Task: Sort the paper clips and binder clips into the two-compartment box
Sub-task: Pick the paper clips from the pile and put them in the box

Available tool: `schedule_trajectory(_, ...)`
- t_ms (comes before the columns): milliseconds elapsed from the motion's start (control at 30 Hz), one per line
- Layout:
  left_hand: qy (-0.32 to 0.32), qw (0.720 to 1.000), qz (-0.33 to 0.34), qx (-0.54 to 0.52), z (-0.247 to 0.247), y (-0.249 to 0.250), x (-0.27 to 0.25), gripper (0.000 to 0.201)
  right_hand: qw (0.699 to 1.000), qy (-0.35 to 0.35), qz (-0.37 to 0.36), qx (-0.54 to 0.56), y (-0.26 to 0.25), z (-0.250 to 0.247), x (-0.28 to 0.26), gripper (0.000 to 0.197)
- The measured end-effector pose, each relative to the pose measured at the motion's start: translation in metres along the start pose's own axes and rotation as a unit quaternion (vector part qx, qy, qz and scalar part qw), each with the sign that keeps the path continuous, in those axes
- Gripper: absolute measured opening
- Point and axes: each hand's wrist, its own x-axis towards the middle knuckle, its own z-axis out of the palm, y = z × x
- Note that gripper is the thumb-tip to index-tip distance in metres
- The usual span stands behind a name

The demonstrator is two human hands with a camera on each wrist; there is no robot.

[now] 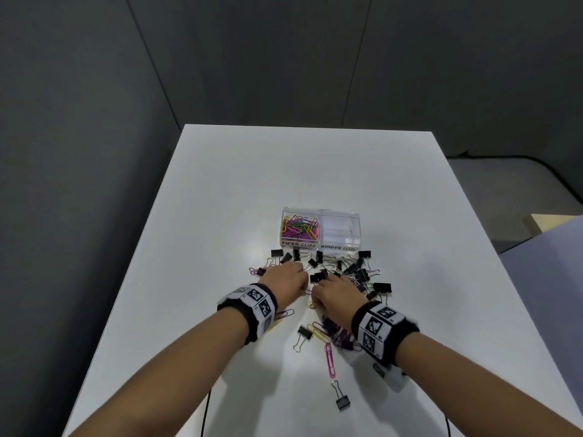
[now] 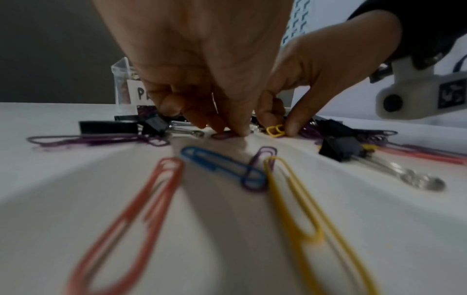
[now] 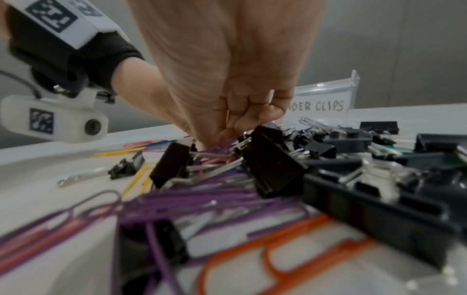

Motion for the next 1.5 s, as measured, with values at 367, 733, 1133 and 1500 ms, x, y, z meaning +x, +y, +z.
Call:
schedule_trajectory(367,0.004,0.995,-0.040,-0.096,-0.004,-0.024,-0.032,0.034,0.978,0.062,0.056,0.193,0.026,-0.032,-0.021,0.027)
schedule_trajectory(733,-0.017,0.980,-0.149,-0.133,0.030,-0.025,-0.069,0.047,0.999,-0.028,-0.007,0.022,0.038,0.017,-0.077,0.042)
schedule_trajectory(1133,0.046,0.978,-0.146,-0.144,0.031,0.001,-0.038,0.023,0.997,0.072,-0.031,-0.002,0.014,0.018,-0.031,0.032)
schedule_trajectory(1500,0.007,0.981,-0.120,-0.154,0.019,-0.004,-0.032,0.022,0.993,0.032,-0.080,-0.080,0.009,0.015,-0.022,0.019)
